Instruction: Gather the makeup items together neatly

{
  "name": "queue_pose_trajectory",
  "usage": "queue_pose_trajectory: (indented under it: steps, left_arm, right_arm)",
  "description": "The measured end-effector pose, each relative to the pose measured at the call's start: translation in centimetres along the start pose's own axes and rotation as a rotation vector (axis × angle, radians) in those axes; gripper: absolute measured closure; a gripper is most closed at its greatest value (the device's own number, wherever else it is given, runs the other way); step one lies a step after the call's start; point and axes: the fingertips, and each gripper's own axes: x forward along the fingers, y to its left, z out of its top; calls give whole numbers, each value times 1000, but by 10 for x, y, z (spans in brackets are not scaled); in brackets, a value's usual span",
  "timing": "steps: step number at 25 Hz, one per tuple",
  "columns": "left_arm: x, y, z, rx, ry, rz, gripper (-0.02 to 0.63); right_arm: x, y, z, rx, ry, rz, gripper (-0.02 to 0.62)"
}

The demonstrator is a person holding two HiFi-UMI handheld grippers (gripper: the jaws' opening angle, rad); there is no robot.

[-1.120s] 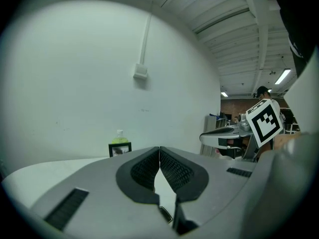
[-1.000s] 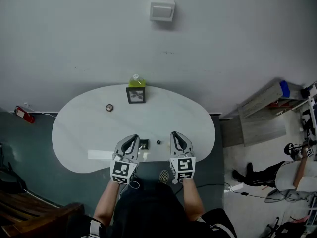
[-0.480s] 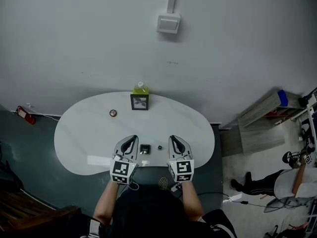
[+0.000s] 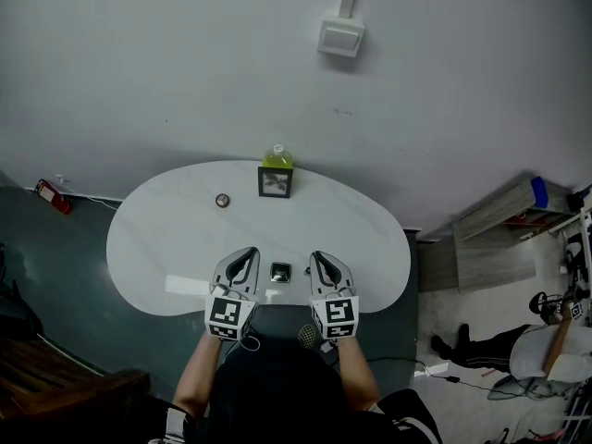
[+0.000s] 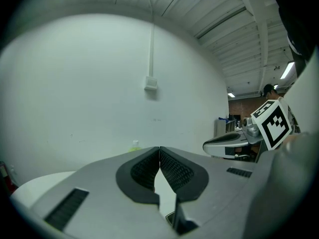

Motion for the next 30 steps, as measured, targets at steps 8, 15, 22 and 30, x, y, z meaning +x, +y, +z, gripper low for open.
queue_pose_trajectory:
  steps: [8, 15, 22, 30]
  left_arm:
    - [-38, 77, -18, -20, 29, 98, 586]
    - [-71, 158, -37, -50, 41, 164, 586]
    - [-93, 216, -57, -90, 49, 194, 586]
    - [-76, 249, -80, -124, 82, 178, 586]
  right_arm:
    - [50, 75, 12, -11, 3, 111, 554]
    - [103, 157, 24, -27, 12, 196, 554]
    - [148, 215, 25, -39, 35, 234, 554]
    - [191, 228, 11, -26, 88, 226, 554]
